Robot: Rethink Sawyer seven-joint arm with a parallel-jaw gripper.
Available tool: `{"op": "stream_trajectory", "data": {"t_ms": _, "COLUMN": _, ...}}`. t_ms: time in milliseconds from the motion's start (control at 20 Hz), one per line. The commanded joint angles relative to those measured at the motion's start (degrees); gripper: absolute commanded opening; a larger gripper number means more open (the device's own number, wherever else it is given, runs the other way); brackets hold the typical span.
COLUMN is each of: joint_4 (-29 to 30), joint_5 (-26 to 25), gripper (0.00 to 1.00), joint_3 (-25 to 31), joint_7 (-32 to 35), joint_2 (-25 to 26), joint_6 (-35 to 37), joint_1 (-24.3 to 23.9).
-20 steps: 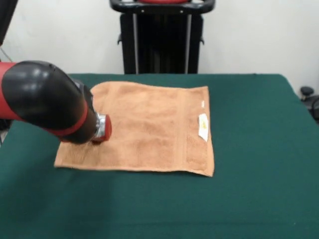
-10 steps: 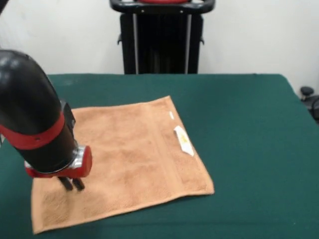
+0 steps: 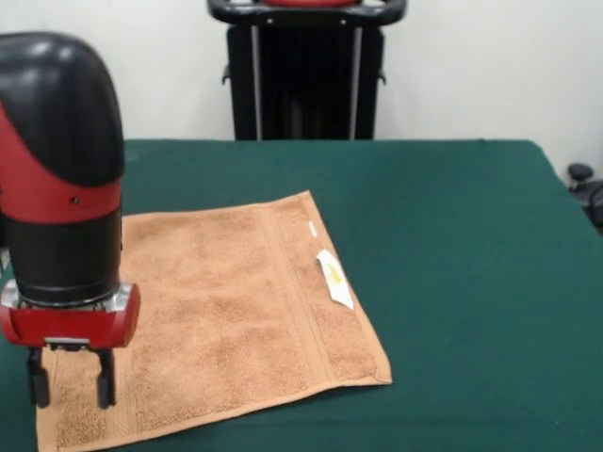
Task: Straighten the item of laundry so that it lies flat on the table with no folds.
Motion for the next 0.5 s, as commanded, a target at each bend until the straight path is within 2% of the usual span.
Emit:
{"op": "stream_trajectory", "data": {"t_ms": 50, "joint_4": 17.4, "joint_5": -5.4, "gripper": 1.0, "joint_3": -3.1, "joint_7": 4.0, "joint_2": -5.5, "joint_6": -13.9, "joint_1": 4.1}}
{"op": "stream_trajectory", "data": {"t_ms": 500, "joint_4": 22.6, "joint_5": -3.4, "gripper": 1.0, "joint_3": -8.0, "joint_7": 7.6, "joint_2": -7.1, "joint_6": -17.0, "joint_1": 7.6}}
